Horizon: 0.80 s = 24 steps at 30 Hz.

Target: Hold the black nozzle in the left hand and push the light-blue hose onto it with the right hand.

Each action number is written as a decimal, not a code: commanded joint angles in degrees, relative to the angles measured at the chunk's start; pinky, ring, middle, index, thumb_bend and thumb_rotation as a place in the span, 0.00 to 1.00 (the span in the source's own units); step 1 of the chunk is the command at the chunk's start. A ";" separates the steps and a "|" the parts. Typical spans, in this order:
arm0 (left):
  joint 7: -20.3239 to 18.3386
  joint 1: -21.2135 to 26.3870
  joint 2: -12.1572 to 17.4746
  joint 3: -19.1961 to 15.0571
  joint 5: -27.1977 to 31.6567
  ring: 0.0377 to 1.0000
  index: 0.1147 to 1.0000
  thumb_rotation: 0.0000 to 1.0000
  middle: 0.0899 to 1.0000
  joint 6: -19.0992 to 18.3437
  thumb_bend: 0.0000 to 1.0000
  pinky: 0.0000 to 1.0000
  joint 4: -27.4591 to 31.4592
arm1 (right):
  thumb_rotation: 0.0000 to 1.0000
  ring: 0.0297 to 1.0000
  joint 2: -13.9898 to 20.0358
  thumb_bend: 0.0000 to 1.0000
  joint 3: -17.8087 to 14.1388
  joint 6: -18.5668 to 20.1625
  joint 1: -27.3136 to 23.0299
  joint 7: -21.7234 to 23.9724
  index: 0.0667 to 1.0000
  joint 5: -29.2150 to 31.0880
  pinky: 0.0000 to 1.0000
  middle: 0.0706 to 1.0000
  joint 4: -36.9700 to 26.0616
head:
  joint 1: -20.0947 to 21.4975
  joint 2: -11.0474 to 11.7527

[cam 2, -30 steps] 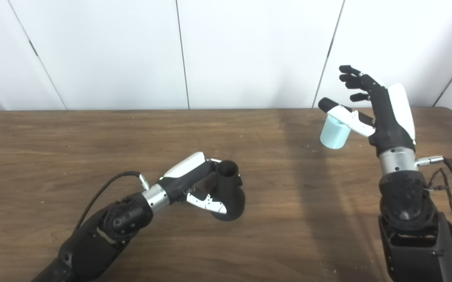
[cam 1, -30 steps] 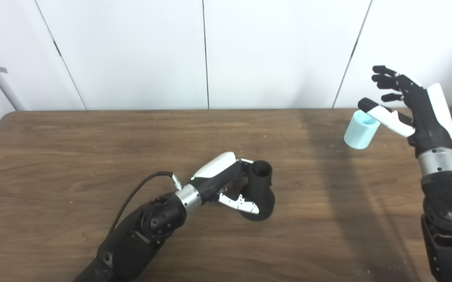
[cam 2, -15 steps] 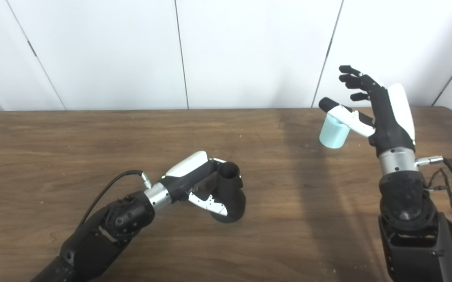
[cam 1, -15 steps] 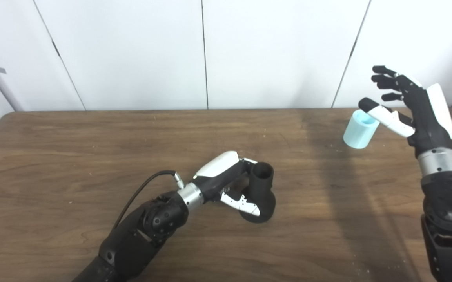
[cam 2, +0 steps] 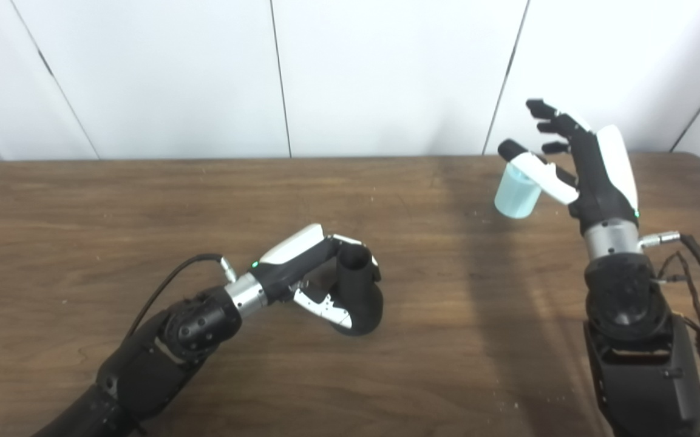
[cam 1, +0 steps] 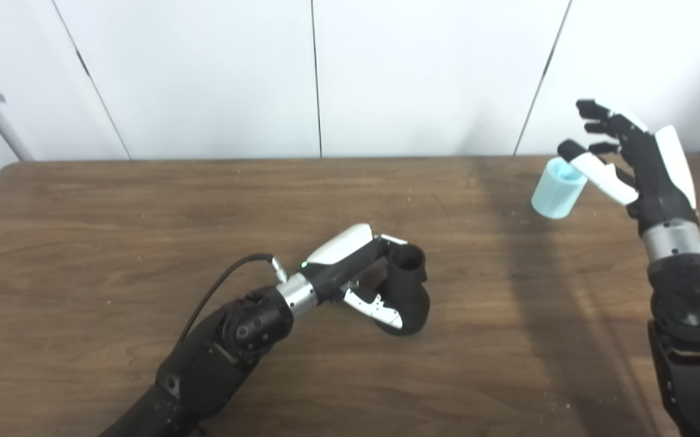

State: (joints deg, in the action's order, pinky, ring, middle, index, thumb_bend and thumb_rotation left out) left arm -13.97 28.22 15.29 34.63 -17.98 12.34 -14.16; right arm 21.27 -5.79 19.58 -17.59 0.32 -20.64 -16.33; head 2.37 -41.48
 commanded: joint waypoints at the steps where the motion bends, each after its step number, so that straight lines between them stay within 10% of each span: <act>1: -7.08 -5.43 1.02 5.16 -4.16 0.56 0.41 0.09 0.47 -1.32 0.50 0.49 -5.64 | 0.88 0.79 1.69 0.61 -0.62 -2.58 -2.90 -0.17 0.81 -0.09 0.69 0.81 -1.61 | 0.09 -0.06; 8: -6.43 -5.32 0.94 4.90 -4.66 0.50 0.41 0.09 0.44 0.62 0.50 0.39 -6.45 | 0.88 0.78 1.85 0.61 -0.45 -2.62 -2.95 -0.10 0.81 -0.16 0.68 0.81 -1.58 | 0.24 -0.18; 19: -7.41 -5.58 1.02 5.10 -4.89 0.55 0.41 0.09 0.47 -0.06 0.50 0.48 -5.83 | 0.88 0.76 3.14 0.63 0.14 -2.21 -3.54 0.81 0.81 -1.09 0.67 0.77 1.10 | 0.56 -0.37; 24: -7.67 -5.77 0.78 5.22 -4.81 0.55 0.41 0.09 0.47 -0.80 0.50 0.48 -5.13 | 0.56 0.73 8.47 0.75 5.66 2.93 -5.43 2.97 0.79 -13.76 0.61 0.73 3.01 | 0.56 -0.37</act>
State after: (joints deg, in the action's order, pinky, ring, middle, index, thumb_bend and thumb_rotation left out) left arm -13.95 28.04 14.36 35.02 -17.83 16.34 -15.53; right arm 26.67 -0.51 21.94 -19.32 3.43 -29.44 -11.93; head 2.90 -41.84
